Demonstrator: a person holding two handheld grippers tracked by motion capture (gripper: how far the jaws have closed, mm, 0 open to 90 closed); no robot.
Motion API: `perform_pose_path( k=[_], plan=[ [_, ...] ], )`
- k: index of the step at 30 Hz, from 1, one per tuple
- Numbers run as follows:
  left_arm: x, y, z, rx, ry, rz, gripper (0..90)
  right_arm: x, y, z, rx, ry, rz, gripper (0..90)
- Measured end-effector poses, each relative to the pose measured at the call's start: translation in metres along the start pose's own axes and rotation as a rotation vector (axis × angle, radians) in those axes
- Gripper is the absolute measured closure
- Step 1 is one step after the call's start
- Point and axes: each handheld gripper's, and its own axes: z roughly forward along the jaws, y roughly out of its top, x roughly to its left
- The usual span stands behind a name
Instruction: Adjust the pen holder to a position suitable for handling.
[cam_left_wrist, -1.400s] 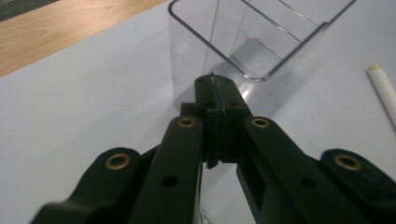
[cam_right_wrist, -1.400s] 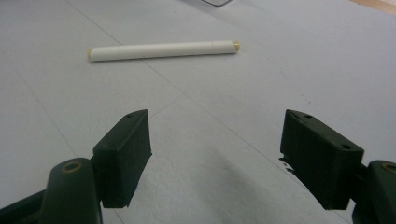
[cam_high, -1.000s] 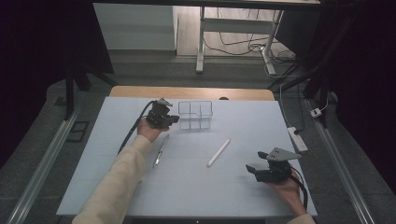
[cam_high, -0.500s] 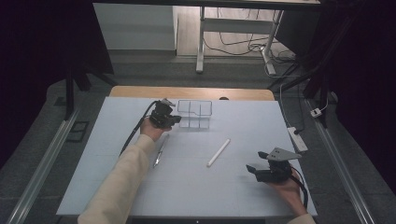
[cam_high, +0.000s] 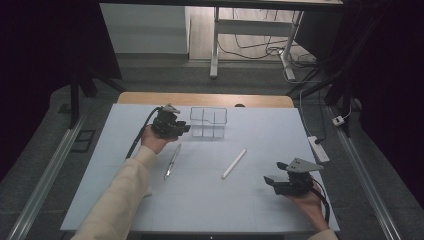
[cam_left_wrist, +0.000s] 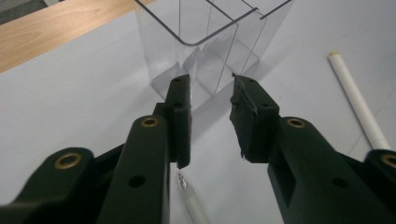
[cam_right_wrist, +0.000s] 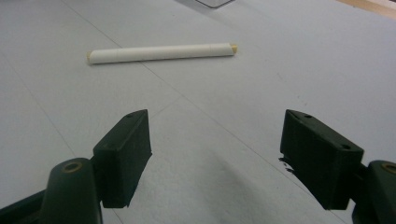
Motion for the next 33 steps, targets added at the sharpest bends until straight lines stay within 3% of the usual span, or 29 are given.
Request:
perform_pose_path(
  k=[5,9,12,15,25,33],
  plan=[
    [0.0,-0.006,-0.008,0.012,0.009,-0.008,53.5,0.001,0.0,0.0,0.001,-0.005,0.001,23.8],
    [-0.003,-0.014,-0.018,0.026,0.042,0.019,49.1,0.001,0.0,0.001,0.005,-0.002,-0.001,23.8],
    [-0.005,-0.018,-0.023,0.031,0.042,0.014,46.8,0.001,0.0,0.0,0.0,-0.002,0.001,23.8],
    [-0.007,-0.021,-0.027,0.078,0.035,0.012,47.3,0.0,0.001,0.0,-0.002,-0.004,-0.001,23.8],
    [-0.016,-0.03,-0.04,0.072,0.021,0.003,40.9,0.001,0.001,-0.003,-0.014,-0.013,-0.016,23.7],
    [-0.023,-0.037,-0.044,0.072,0.018,-0.035,34.8,0.002,0.002,-0.006,-0.035,-0.005,-0.012,24.7]
  ],
)
